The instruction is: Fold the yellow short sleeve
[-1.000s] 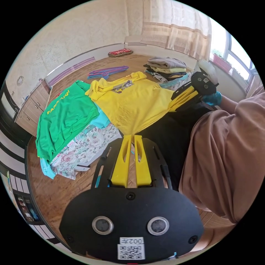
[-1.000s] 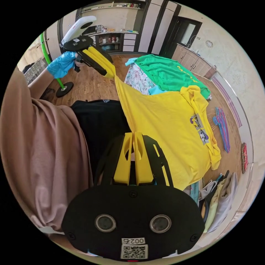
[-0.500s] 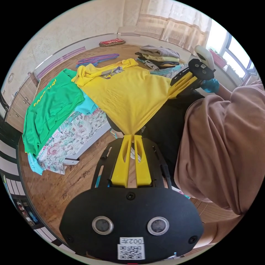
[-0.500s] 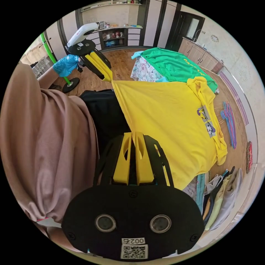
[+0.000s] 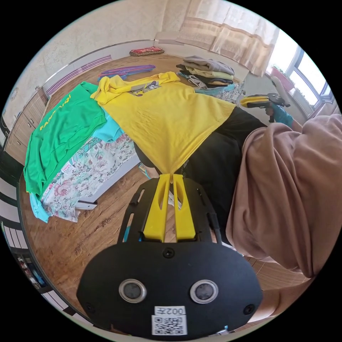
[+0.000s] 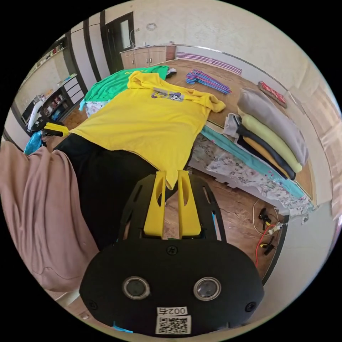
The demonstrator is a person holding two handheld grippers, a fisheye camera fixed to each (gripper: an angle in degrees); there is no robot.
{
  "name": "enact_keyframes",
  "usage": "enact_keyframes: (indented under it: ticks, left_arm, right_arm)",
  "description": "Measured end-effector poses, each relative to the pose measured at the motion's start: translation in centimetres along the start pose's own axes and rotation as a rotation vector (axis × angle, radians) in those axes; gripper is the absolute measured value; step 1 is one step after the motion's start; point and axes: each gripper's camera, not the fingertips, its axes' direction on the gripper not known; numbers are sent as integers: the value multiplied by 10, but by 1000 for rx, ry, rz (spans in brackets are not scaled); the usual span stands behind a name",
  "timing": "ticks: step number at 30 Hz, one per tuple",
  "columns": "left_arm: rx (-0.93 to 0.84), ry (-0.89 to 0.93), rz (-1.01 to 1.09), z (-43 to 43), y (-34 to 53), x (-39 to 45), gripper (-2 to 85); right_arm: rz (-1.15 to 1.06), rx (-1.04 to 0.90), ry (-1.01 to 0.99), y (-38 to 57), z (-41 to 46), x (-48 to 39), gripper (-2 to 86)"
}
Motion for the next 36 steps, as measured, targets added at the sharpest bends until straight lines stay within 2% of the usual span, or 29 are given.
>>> enact_keyframes:
  ticks: [5, 12, 18, 21, 22, 27, 31, 36]
  left_arm:
    - [-20, -4, -1, 4, -4, -4, -10]
    - [-29, 2, -17, 10, -5, -10, -9]
    - [-43, 1, -18, 18, -2, -11, -9]
    - [-39, -2, -19, 18, 0, -13, -9]
    - [-36, -4, -19, 18, 1, -14, -9]
    - [12, -15, -20, 5, 8, -17, -10]
    - [56, -23, -6, -8, 14, -18, -10]
    - [29, -20, 12, -3, 23, -15, -10]
  right_arm:
    - [113, 53, -112, 31, 13, 22, 66]
    - [213, 66, -66, 59, 29, 40, 63]
    - [340, 101, -90, 82, 45, 57, 60]
    - [393, 120, -162, 91, 48, 65, 37]
    - [382, 110, -175, 93, 47, 66, 21]
    - [289, 154, 17, 94, 12, 63, -5]
    - [124, 197, 85, 82, -36, 63, -8]
    - [-12, 132, 142, 78, -55, 55, -9]
